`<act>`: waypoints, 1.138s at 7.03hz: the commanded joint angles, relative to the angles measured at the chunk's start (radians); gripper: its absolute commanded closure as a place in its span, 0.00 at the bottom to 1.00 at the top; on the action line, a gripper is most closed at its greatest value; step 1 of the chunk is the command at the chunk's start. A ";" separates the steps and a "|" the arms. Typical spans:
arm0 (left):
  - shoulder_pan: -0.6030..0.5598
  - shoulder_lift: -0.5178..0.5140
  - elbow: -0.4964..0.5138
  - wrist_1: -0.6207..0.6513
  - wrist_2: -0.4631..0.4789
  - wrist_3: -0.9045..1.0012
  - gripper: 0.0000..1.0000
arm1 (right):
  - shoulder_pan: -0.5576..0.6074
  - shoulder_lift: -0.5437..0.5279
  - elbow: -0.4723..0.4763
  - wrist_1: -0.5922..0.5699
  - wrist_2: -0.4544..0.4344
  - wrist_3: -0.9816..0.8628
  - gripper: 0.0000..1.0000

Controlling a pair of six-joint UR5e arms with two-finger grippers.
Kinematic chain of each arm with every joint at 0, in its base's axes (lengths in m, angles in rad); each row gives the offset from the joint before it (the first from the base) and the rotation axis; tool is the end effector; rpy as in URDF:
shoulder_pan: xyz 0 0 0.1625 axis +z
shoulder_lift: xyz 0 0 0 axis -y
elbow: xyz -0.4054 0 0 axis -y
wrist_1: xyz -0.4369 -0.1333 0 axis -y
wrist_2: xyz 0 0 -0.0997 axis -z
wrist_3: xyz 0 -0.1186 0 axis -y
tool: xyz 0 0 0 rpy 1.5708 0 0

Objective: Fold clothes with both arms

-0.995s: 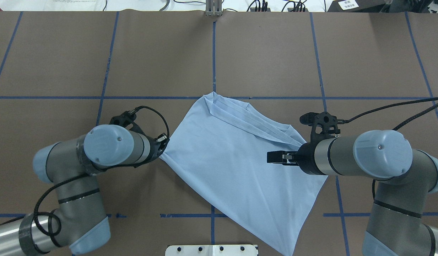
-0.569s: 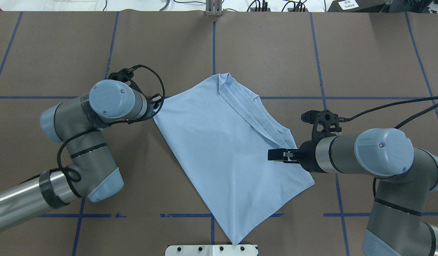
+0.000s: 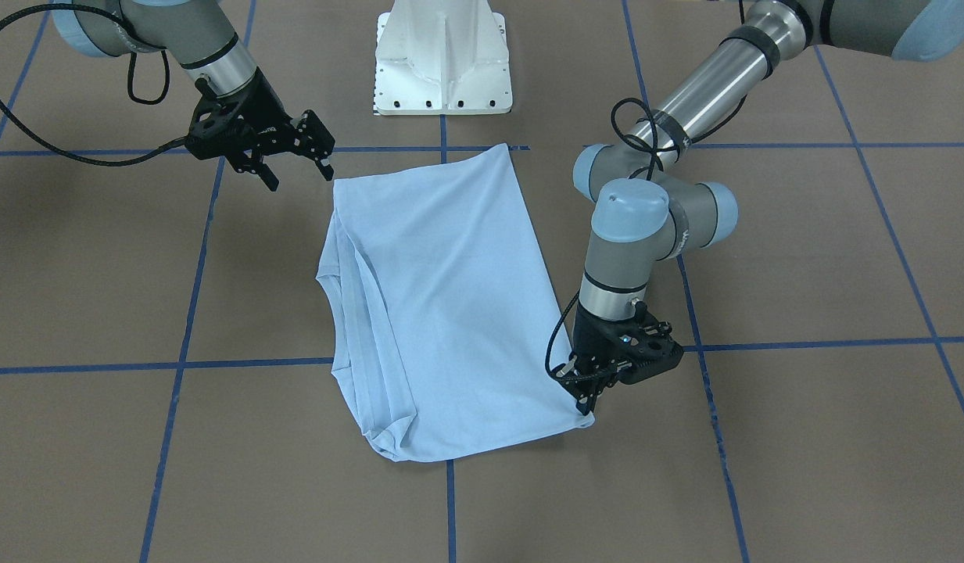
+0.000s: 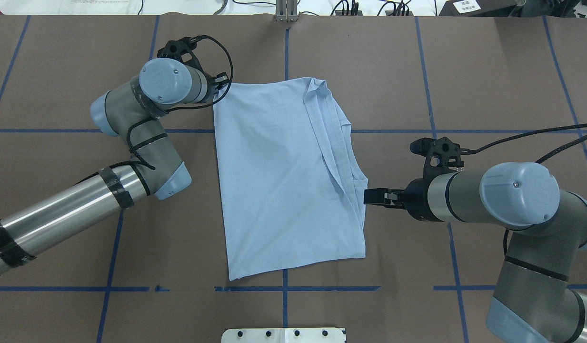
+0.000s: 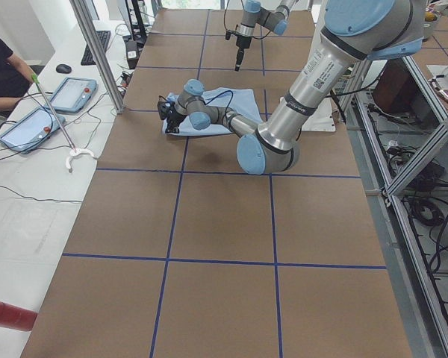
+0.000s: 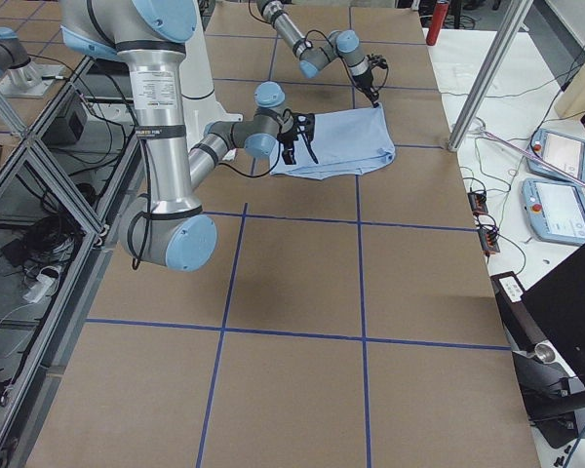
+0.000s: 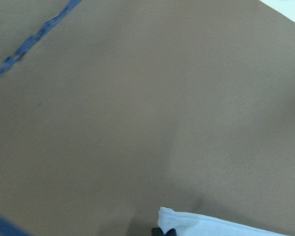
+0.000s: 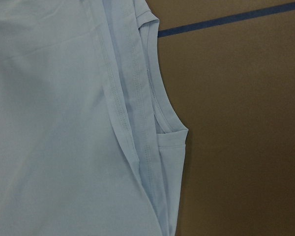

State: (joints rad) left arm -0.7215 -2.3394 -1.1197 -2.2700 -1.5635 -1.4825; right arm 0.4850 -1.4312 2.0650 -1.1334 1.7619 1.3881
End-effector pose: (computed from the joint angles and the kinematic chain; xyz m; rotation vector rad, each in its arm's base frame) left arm 0.5497 -0.6623 0.2952 0.4131 0.9467 -0.5807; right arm -0.4424 -0.3583 0.2735 0.1871 -1.0663 0.1699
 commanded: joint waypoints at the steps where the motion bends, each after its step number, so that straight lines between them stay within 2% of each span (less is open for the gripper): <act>1: -0.006 -0.089 0.135 -0.103 0.059 0.062 1.00 | 0.010 0.000 -0.026 0.000 -0.001 -0.001 0.00; 2: -0.007 -0.089 0.136 -0.109 0.060 0.074 0.02 | 0.014 0.027 -0.051 0.000 -0.002 0.000 0.00; 4: -0.044 -0.092 0.124 -0.118 0.045 0.178 0.00 | 0.050 0.133 -0.161 -0.014 0.001 -0.011 0.00; 5: -0.065 -0.090 0.098 -0.111 -0.034 0.180 0.00 | 0.075 0.202 -0.237 -0.020 0.005 -0.033 0.00; 6: -0.097 -0.078 0.031 -0.083 -0.143 0.180 0.00 | 0.081 0.271 -0.277 -0.101 0.005 -0.120 0.00; 7: -0.108 -0.017 -0.094 0.006 -0.177 0.180 0.00 | 0.081 0.346 -0.316 -0.202 0.002 -0.241 0.00; 8: -0.110 0.053 -0.238 0.071 -0.179 0.182 0.00 | 0.081 0.373 -0.348 -0.219 0.004 -0.303 0.00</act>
State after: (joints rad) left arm -0.8227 -2.3590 -1.2038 -2.2775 -1.7169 -1.3027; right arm 0.5644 -1.1112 1.7600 -1.3006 1.7652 1.1777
